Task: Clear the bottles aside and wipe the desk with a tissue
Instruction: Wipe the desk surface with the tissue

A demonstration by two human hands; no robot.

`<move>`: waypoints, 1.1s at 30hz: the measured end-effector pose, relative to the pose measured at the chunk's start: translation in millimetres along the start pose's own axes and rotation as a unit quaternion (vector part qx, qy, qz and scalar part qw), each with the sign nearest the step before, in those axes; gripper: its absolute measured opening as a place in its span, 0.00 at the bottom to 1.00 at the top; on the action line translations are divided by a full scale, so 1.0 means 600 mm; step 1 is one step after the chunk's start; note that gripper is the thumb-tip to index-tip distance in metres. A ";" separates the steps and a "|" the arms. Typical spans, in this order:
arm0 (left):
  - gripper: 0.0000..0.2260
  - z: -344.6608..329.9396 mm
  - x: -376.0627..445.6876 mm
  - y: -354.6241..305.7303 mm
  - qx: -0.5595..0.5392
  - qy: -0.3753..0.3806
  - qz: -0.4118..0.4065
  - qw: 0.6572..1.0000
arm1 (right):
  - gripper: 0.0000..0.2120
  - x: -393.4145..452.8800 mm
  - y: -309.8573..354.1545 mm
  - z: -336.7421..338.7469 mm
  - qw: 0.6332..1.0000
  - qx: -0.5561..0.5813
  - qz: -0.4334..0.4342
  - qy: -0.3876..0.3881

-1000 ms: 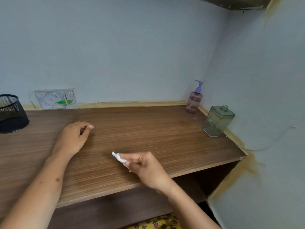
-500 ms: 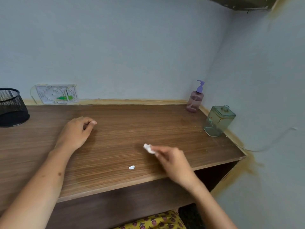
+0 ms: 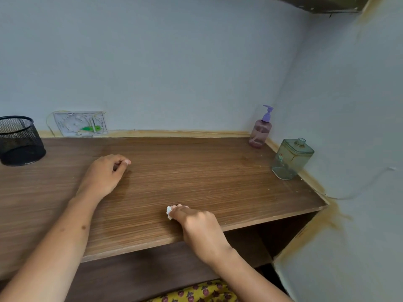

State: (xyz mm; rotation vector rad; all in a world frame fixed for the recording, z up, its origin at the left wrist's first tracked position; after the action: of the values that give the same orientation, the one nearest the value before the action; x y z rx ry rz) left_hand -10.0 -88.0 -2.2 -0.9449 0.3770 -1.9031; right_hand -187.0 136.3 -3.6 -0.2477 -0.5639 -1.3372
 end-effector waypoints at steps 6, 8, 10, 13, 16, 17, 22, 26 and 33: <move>0.08 0.001 -0.002 0.002 -0.007 -0.003 0.010 1.000 | 0.10 0.005 -0.010 0.042 0.939 0.274 -0.206 -0.030; 0.08 0.000 -0.002 0.004 -0.007 -0.001 0.011 1.000 | 0.08 0.008 -0.032 0.076 0.789 0.493 -0.365 -0.033; 0.08 -0.001 -0.002 0.003 -0.005 0.003 0.005 1.000 | 0.11 -0.006 -0.078 0.105 0.665 0.585 -0.462 -0.051; 0.08 -0.002 0.000 0.000 -0.004 0.008 0.002 1.000 | 0.13 -0.037 -0.160 0.150 0.627 0.550 -0.539 -0.120; 0.07 -0.003 0.002 0.001 -0.006 0.009 -0.003 1.000 | 0.14 -0.073 -0.242 0.179 0.770 0.236 -0.563 -0.187; 0.07 -0.003 0.002 0.001 -0.007 0.010 -0.003 1.000 | 0.13 -0.083 -0.265 0.185 0.807 0.110 -0.546 -0.196; 0.08 0.000 0.000 0.000 0.001 0.015 -0.001 1.000 | 0.19 -0.104 -0.318 0.183 0.820 -0.146 -0.544 -0.104; 0.08 0.000 0.001 -0.002 0.005 0.018 -0.002 1.000 | 0.18 -0.068 -0.240 0.138 0.854 -0.156 -0.495 -0.035; 0.08 0.001 0.000 -0.003 0.006 0.015 0.000 1.000 | 0.22 -0.004 -0.027 0.045 0.976 0.024 -0.217 0.021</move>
State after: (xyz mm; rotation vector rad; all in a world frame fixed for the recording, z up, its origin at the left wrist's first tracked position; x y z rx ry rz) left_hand -10.6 -86.9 -0.8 -0.9098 0.3837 -1.9191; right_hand -209.7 147.6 15.2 -0.0555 -0.6351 -1.7438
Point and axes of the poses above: each hand's wrist, its own x-axis towards the middle knuckle, its own z-axis out of the back of the hand, y = z × x, the point moved 1 cm from there along x, towards the middle knuckle, and after that the axes turned 8 degrees about -y, right-handed, at the moved point
